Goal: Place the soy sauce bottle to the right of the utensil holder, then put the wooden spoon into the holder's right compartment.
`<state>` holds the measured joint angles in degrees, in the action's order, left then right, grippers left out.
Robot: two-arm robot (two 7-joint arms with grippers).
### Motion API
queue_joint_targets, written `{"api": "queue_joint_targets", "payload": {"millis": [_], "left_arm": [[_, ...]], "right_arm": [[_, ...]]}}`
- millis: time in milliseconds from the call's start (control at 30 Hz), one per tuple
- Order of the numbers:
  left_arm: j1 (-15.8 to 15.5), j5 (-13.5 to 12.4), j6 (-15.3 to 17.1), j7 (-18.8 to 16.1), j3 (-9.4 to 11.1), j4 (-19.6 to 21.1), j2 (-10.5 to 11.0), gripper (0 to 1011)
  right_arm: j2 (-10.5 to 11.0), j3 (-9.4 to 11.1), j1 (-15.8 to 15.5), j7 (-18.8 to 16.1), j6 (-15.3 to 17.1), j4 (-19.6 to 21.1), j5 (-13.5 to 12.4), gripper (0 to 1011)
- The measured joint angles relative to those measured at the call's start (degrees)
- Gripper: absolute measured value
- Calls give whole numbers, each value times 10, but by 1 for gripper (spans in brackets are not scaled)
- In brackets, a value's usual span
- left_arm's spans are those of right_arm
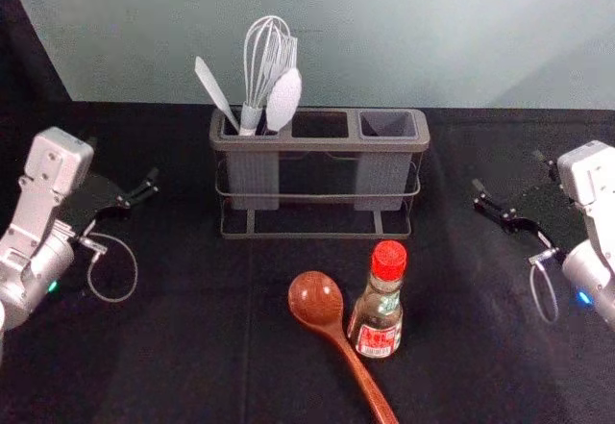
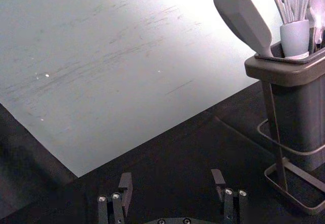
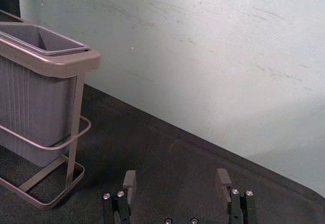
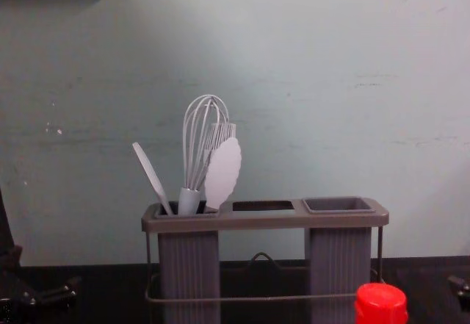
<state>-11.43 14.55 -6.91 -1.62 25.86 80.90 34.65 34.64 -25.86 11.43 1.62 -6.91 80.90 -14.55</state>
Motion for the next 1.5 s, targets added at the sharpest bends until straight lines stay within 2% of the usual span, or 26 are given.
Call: {"api": "queue_joint_targets", "payload": {"millis": [400, 733, 900, 1133, 1500], "left_arm": [[0, 0, 0, 0, 0, 0, 0, 1011], [0, 0, 0, 0, 0, 0, 0, 1011], [0, 0, 0, 0, 0, 0, 0, 1011], [0, 0, 0, 0, 0, 0, 0, 1011], [0, 0, 0, 0, 0, 0, 0, 1011]], "right_arm": [[-3, 5, -3, -3, -4, 1, 1, 1003], [10, 23, -39, -25, -17, 32, 0, 1003], [26, 37, -67, -33, -22, 60, -4, 1003], [54, 64, -121, -53, -35, 109, -24, 1003], [74, 85, -186, -95, -59, 174, -50, 1003]]}}
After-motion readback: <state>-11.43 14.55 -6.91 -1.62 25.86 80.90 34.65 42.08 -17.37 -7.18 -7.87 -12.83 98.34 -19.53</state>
